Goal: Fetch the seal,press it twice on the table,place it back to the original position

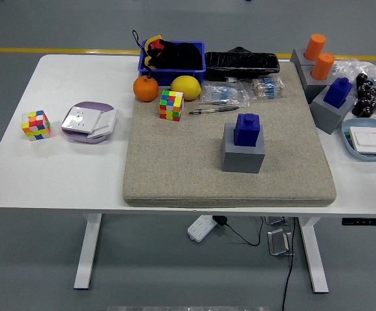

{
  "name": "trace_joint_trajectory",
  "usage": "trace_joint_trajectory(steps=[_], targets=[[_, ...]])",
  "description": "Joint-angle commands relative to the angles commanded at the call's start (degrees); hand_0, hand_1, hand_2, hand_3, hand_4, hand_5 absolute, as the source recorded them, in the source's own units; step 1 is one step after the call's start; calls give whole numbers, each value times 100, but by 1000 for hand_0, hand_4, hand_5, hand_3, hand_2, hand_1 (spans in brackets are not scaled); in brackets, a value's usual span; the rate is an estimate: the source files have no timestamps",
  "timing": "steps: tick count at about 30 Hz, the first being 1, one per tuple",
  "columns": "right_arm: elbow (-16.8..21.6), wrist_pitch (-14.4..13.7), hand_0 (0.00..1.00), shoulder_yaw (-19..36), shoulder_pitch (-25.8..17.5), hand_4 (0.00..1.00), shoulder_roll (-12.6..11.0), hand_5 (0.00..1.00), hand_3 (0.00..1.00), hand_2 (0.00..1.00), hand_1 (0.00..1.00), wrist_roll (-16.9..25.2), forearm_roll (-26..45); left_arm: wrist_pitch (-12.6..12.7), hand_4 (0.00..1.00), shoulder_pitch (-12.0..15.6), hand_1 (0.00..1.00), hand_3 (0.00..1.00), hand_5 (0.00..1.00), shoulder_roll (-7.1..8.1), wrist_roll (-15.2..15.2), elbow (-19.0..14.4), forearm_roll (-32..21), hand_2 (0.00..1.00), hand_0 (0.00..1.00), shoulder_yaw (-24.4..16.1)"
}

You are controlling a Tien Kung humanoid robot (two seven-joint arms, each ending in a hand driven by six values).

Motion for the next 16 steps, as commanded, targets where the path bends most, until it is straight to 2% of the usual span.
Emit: trace_joint_trajectory(steps=[16], targets=[[172,16,747,83,6,728,3,128,616,614,639,-72,33,12,842,61,823,856,449,-51,0,19,44,798,816,-200]])
